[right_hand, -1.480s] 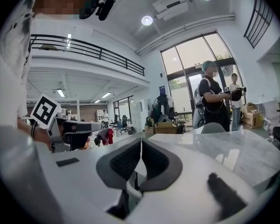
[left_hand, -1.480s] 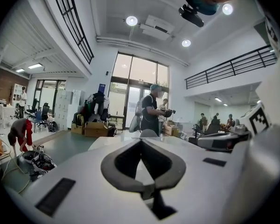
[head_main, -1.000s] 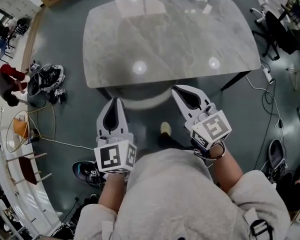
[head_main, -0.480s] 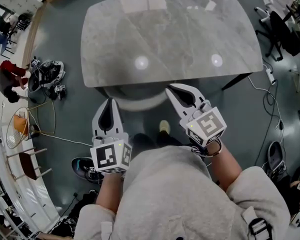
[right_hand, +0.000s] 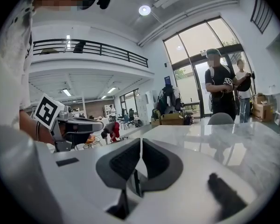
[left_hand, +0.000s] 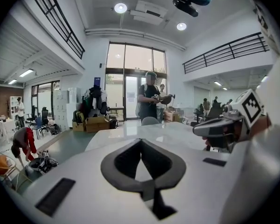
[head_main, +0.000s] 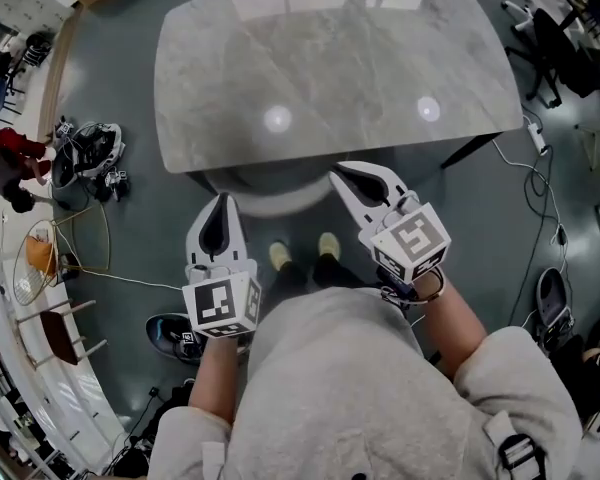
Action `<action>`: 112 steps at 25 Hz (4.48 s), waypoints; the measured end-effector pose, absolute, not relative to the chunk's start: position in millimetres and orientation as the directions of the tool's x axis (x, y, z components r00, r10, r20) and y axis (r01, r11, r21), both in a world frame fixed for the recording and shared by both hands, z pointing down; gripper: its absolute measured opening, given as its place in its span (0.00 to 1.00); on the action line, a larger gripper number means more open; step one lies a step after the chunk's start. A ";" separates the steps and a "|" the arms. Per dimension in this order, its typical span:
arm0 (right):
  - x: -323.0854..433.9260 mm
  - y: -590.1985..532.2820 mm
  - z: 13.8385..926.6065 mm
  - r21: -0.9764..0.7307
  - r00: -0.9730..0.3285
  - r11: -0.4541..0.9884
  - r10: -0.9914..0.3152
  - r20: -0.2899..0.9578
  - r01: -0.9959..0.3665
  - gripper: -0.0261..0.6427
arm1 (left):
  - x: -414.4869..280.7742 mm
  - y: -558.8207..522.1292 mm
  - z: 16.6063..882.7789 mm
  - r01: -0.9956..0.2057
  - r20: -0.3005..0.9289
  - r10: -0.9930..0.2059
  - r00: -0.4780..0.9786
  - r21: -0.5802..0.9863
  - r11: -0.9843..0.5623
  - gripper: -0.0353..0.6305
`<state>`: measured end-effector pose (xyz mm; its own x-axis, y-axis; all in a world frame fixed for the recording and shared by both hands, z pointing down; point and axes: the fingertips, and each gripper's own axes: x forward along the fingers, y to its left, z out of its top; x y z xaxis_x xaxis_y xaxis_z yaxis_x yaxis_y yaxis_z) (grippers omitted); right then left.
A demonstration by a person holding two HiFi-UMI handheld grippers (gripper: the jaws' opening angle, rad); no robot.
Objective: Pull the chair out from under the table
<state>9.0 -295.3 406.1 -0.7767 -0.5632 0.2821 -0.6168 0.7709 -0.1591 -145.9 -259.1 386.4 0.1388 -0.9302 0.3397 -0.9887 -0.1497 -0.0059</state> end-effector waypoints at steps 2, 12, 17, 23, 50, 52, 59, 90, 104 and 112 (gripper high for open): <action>5.2 -291.8 413.2 -0.166 -0.775 0.770 -0.554 0.306 -0.616 0.08 | -144.7 -258.1 401.1 -0.976 0.387 -0.901 0.196 -0.014 -0.218 0.08; -22.0 -260.4 483.8 -0.129 -0.769 0.849 -0.387 0.508 -0.512 0.27 | -132.5 -236.7 503.1 -0.833 0.661 -0.590 0.464 0.100 -0.544 0.35; -38.8 -253.6 524.3 -0.114 -0.736 0.881 -0.305 0.604 -0.459 0.28 | -134.4 -228.8 547.3 -0.736 0.763 -0.446 0.467 0.055 -0.675 0.38; -50.4 -233.0 584.8 -0.081 -0.634 0.956 -0.122 0.763 -0.282 0.31 | -125.7 -219.4 596.4 -0.534 0.856 -0.225 0.465 0.068 -0.843 0.42; -60.3 -229.1 715.4 -0.070 -0.114 0.957 0.106 0.988 0.282 0.34 | -124.1 -214.0 686.3 -0.008 0.954 0.166 0.251 0.174 -0.985 0.37; -58.8 -226.2 716.5 -0.057 -0.111 0.955 0.093 0.989 0.290 0.33 | -122.8 -218.3 694.0 -0.003 0.968 0.055 0.244 0.058 -0.998 0.23; -66.0 -225.6 715.5 0.010 -0.131 0.940 0.037 0.991 0.340 0.18 | -128.9 -215.8 696.1 -0.002 0.970 0.082 0.227 0.085 -0.996 0.18; -46.4 -138.8 707.3 -0.075 -0.114 0.947 0.116 0.987 0.313 0.18 | -109.1 -128.6 687.0 -0.032 0.963 0.127 0.239 0.138 -0.990 0.19; -32.4 -105.8 704.2 -0.096 -0.098 0.948 0.131 0.986 0.303 0.18 | -96.5 -99.1 684.4 -0.021 0.967 0.113 0.226 0.121 -0.992 0.19; -33.0 -74.0 702.5 -0.131 -0.088 0.949 0.162 0.983 0.288 0.19 | -97.6 -70.5 684.4 -0.008 0.967 0.105 0.232 0.109 -0.994 0.19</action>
<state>-33.0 -74.0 702.5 -0.0880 0.1625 0.9828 0.2883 0.9485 -0.1310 -97.6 -70.5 684.4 0.2318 0.1047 0.9671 -0.0076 -0.9940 0.1094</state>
